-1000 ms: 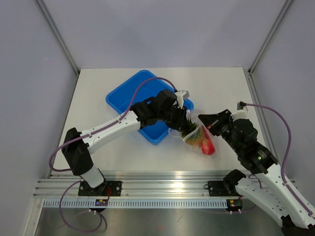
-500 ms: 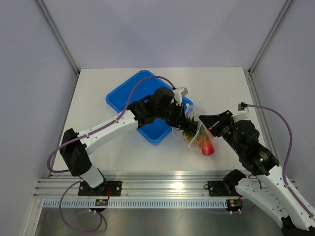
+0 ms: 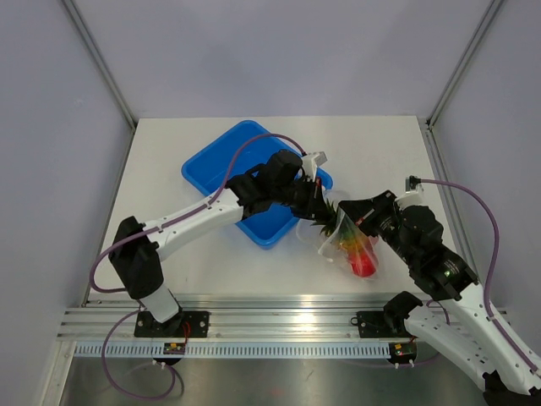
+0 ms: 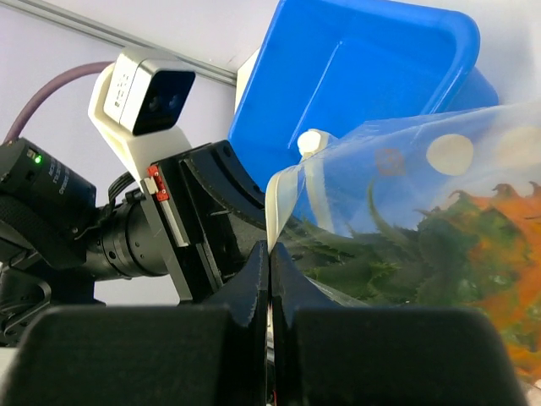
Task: Place the food in the zip-top bag and seal the zipper
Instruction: Place the fake fruit in the zipper food storage bag.
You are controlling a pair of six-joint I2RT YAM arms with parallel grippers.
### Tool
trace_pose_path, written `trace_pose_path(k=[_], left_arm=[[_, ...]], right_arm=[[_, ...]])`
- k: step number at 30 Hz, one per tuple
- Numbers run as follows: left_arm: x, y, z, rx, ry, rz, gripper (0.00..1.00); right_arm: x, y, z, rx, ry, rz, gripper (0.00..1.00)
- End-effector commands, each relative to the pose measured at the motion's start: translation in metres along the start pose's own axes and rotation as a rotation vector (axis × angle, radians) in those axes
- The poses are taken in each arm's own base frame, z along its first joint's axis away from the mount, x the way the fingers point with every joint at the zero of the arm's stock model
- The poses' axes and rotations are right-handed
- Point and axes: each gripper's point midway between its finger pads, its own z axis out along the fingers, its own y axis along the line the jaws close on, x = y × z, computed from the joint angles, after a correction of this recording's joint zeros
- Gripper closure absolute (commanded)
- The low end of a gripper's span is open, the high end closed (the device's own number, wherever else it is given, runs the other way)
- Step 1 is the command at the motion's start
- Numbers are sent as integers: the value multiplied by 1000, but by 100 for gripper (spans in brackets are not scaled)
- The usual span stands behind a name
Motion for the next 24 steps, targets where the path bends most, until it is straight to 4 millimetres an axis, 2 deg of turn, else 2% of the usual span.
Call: trace_pose_path(k=[1, 8, 13, 24], left_arm=[[-13, -29, -5, 101, 7, 25, 100], [-20, -28, -10, 95, -76, 27, 100], [-38, -27, -29, 41, -233, 96, 100], [-40, -18, -23, -58, -330, 220, 100]], right_arm=[[-4, 19, -6, -66, -2, 11, 100], [-3, 17, -4, -64, 0, 12, 100], [-1, 19, 1, -74, 9, 15, 100], [6, 21, 8, -85, 35, 31, 100]])
